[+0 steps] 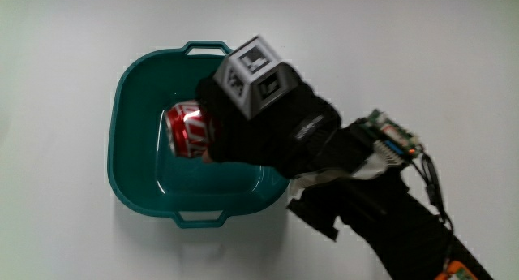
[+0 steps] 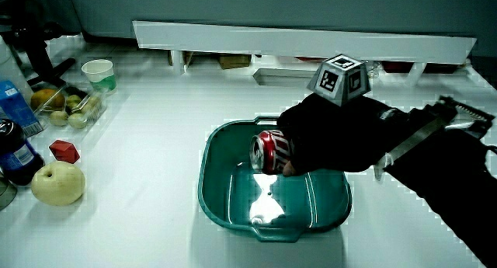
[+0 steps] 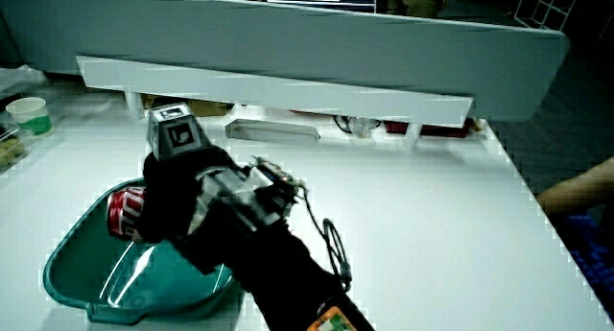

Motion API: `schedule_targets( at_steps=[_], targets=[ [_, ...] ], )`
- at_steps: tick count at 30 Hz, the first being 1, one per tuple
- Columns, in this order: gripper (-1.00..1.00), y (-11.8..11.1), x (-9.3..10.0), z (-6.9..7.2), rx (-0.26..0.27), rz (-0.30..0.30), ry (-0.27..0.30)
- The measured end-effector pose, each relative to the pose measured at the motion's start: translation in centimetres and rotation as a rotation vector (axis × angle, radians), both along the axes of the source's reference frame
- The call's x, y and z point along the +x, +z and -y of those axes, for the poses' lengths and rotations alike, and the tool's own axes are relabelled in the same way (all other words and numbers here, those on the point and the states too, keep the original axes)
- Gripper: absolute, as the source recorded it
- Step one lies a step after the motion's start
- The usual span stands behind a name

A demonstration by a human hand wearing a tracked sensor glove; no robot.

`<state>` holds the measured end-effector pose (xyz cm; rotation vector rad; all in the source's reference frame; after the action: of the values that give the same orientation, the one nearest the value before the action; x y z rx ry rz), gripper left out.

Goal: Place cola into plate

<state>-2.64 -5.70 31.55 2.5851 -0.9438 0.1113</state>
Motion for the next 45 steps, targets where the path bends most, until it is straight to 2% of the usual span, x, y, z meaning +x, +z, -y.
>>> schedule_targets(
  at_steps=[2, 3, 4, 5, 7, 8, 10, 12, 14, 15, 16, 19, 22, 25, 26, 27, 28, 31, 37, 38, 39, 40, 42, 43, 45],
  targets=[
    [0.00, 1.1, -0.4, 0.0, -0.019, -0.020, -0.012],
    [0.00, 2.0, -0.6, 0.0, -0.050, -0.033, -0.013],
    [0.00, 1.7, -0.8, -0.1, -0.036, -0.026, -0.014],
    [0.00, 2.3, -1.0, -0.1, -0.058, -0.027, -0.018],
    [0.00, 3.0, -1.3, -0.2, -0.055, -0.050, -0.014],
    [0.00, 3.7, -1.5, -0.3, -0.077, -0.064, -0.018],
    [0.00, 4.0, -1.9, -0.4, -0.071, -0.088, -0.029],
    [0.00, 5.0, -2.2, -0.5, -0.090, -0.127, -0.028],
    [0.00, 5.6, -2.5, -0.6, -0.109, -0.123, -0.040],
    [0.00, 6.1, -2.7, -0.7, -0.105, -0.155, -0.043],
    [0.00, 6.4, -2.8, -0.8, -0.126, -0.162, -0.053],
    [0.00, 7.4, -3.1, -1.1, -0.135, -0.194, -0.058],
    [0.00, 7.9, -3.3, -1.3, -0.135, -0.203, -0.066],
    [0.00, 8.7, -3.3, -1.4, -0.160, -0.229, -0.070],
    [0.00, 8.4, -3.2, -1.4, -0.156, -0.203, -0.060],
    [0.00, 8.5, -3.3, -1.4, -0.145, -0.226, -0.061],
    [0.00, 8.4, -3.4, -1.4, -0.158, -0.235, -0.078],
    [0.00, 8.9, -3.3, -1.5, -0.185, -0.250, -0.070],
    [-0.21, 8.9, -2.9, -1.6, -0.191, -0.246, -0.066],
    [-0.25, 8.8, -2.8, -1.6, -0.172, -0.257, -0.056],
    [-0.29, 8.6, -2.6, -1.5, -0.185, -0.234, -0.051],
    [-0.32, 8.6, -2.4, -1.5, -0.199, -0.236, -0.051],
    [-0.39, 8.1, -2.0, -1.5, -0.186, -0.242, -0.037],
    [-0.43, 7.7, -1.8, -1.6, -0.206, -0.211, -0.051],
    [-0.50, 7.2, -1.5, -1.6, -0.202, -0.215, -0.048]
  ],
)
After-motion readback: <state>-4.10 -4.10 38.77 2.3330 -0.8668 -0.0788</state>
